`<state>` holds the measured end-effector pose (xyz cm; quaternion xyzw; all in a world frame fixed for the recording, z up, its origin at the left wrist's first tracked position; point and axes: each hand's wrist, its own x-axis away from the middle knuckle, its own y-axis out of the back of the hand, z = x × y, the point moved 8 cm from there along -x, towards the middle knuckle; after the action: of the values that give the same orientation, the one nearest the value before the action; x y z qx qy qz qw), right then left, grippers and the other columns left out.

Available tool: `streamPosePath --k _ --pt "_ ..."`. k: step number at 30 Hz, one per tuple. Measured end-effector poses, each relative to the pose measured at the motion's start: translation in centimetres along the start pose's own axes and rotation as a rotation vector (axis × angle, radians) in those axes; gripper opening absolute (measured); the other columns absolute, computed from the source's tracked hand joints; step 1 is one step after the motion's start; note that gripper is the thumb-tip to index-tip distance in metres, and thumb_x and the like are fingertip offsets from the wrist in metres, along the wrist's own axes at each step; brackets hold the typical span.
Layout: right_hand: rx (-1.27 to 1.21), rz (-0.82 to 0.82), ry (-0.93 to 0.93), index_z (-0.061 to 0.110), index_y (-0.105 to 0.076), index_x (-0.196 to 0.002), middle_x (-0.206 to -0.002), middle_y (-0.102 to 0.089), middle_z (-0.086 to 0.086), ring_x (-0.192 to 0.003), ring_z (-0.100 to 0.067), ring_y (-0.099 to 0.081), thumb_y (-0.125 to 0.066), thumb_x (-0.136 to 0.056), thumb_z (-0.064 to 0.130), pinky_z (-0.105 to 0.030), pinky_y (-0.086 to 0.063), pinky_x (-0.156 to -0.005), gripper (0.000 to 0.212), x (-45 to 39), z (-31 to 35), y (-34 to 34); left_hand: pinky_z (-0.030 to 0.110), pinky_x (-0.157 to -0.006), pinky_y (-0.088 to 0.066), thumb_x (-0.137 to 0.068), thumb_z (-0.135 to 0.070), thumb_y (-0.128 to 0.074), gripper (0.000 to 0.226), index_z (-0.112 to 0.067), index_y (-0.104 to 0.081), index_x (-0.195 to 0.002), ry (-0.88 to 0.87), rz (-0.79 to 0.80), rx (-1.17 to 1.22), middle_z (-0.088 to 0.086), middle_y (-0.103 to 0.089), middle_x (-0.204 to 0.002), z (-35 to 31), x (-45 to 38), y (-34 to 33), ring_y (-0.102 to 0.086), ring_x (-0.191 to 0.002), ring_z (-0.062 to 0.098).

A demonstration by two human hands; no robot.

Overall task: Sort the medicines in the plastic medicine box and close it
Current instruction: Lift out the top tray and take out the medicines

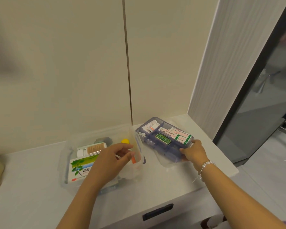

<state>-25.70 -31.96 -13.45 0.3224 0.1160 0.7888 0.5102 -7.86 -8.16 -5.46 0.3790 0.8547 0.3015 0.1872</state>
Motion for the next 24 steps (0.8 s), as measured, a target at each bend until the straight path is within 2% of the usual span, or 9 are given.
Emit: streamPosePath --k 3,7,10,13,16,19,21,24 --pt "0.027 -0.041 0.039 0.008 -0.035 -0.130 -0.128 -0.051 -0.017 -0.112 -0.033 -0.054 -0.064 -0.082 0.010 -0.034 -0.049 -0.078 0.056 0.0 0.3 0.5 0.012 -0.062 -0.048 -0.085 -0.035 -0.059 0.025 -0.030 -0.064 -0.110 0.000 -0.004 -0.002 -0.019 -0.061 -0.084 0.0 0.0 0.0 -0.058 -0.079 -0.003" --pt "0.077 -0.040 0.129 0.011 -0.033 -0.134 -0.132 -0.050 -0.014 -0.115 -0.032 -0.053 -0.064 -0.083 0.015 -0.029 -0.047 -0.075 0.060 1.0 1.5 0.3 0.015 -0.069 -0.050 -0.086 -0.035 -0.058 0.027 -0.028 -0.064 -0.112 0.004 -0.003 -0.011 -0.012 -0.064 -0.091 -0.1 0.1 0.1 -0.058 -0.081 0.000" --pt "0.159 -0.062 0.229 0.012 -0.037 -0.135 -0.136 -0.050 -0.011 -0.117 -0.032 -0.052 -0.062 -0.084 0.022 -0.033 -0.048 -0.086 0.058 2.4 2.6 0.2 0.023 -0.075 -0.054 -0.086 -0.039 -0.056 0.030 -0.029 -0.063 -0.113 -0.002 0.012 -0.038 -0.008 -0.065 -0.098 -0.3 0.4 -0.1 -0.059 -0.084 0.006" --pt "0.171 0.000 0.313 0.014 -0.050 -0.126 -0.134 -0.052 -0.006 -0.118 -0.028 -0.050 -0.062 -0.084 0.027 -0.032 -0.044 -0.090 0.046 4.4 3.7 -0.7 0.019 -0.079 -0.049 -0.087 -0.040 -0.055 0.029 -0.029 -0.063 -0.113 -0.035 -0.019 -0.097 -0.009 -0.067 -0.102 -0.7 0.7 0.0 -0.059 -0.084 0.005" --pt "0.093 0.099 0.435 0.018 -0.060 -0.113 -0.120 -0.059 0.000 -0.102 -0.016 -0.051 -0.063 -0.083 0.029 -0.020 -0.039 -0.077 0.032 7.0 5.5 -2.3 0.013 -0.076 -0.043 -0.087 -0.040 -0.054 0.027 -0.031 -0.064 -0.111 -0.053 -0.068 -0.138 -0.011 -0.066 -0.101 -0.8 1.2 0.3 -0.058 -0.082 0.004" --pt "0.044 0.187 0.512 0.019 -0.064 -0.112 -0.106 -0.058 0.009 -0.095 -0.006 -0.051 -0.065 -0.082 0.029 -0.004 -0.036 -0.068 0.031 9.2 7.0 -3.8 0.005 -0.068 -0.035 -0.088 -0.040 -0.052 0.025 -0.031 -0.064 -0.110 -0.077 -0.103 -0.197 -0.012 -0.065 -0.098 -0.7 1.6 0.7 -0.052 -0.078 0.001" --pt "0.019 0.232 0.533 0.019 -0.065 -0.110 -0.108 -0.061 0.008 -0.100 -0.008 -0.055 -0.065 -0.082 0.029 -0.010 -0.040 -0.076 0.029 10.2 7.7 -4.8 0.009 -0.068 -0.037 -0.089 -0.041 -0.052 0.025 -0.031 -0.064 -0.109 -0.056 -0.129 -0.210 -0.013 -0.063 -0.096 -0.2 1.8 1.4 -0.052 -0.080 0.002" --pt "-0.015 0.282 0.551 0.018 -0.065 -0.112 -0.113 -0.064 0.003 -0.103 -0.011 -0.058 -0.065 -0.083 0.027 -0.019 -0.042 -0.082 0.031 11.1 8.6 -6.1 0.026 -0.079 -0.049 -0.089 -0.038 -0.052 0.024 -0.027 -0.066 -0.105 -0.020 -0.156 -0.190 -0.008 -0.066 -0.097 1.0 1.9 2.8 -0.058 -0.085 0.010"
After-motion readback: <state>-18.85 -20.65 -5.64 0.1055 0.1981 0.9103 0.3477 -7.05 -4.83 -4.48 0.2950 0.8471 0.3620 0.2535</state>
